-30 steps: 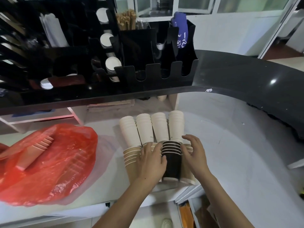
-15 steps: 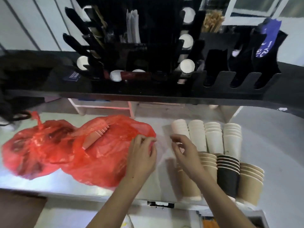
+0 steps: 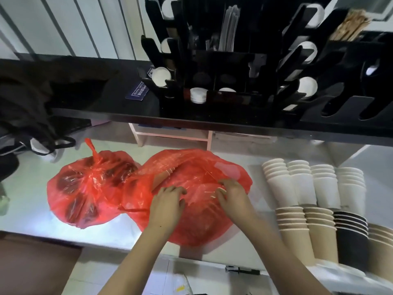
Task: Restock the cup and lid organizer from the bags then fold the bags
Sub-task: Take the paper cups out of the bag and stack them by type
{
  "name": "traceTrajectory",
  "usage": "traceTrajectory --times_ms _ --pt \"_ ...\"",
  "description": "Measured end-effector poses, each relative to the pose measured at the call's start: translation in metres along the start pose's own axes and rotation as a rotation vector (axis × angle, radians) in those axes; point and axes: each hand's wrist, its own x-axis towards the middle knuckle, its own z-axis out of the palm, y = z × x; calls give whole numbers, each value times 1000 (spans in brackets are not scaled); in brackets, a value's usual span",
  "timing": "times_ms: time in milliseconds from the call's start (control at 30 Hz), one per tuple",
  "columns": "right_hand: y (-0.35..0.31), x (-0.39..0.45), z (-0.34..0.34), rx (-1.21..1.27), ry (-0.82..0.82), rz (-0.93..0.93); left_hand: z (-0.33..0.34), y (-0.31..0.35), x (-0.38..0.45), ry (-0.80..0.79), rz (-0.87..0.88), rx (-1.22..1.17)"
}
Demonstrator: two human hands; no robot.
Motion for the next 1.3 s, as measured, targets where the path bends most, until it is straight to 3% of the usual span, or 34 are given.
traceTrajectory --times_ms 267,400,633,733,900,1133,1300 --pt "6 -5 28 -407 -38 231 0 -33 43 -167 12 167" --pt "-4 -6 31 -504 -139 283 -6 -38 67 -169 40 239" --pt "-15 1 33 -515 -193 220 -15 -62 105 -61 81 193" --pt "-21 5 32 -464 -251 199 -13 -74 122 -112 33 247" --pt "-28 8 35 -172 -298 197 -11 -78 134 -257 -52 176" --pt "-35 2 32 63 -241 75 -2 -79 145 -320 -83 229" --pt "-40 6 28 88 -145 -28 9 -81 146 -373 -60 293"
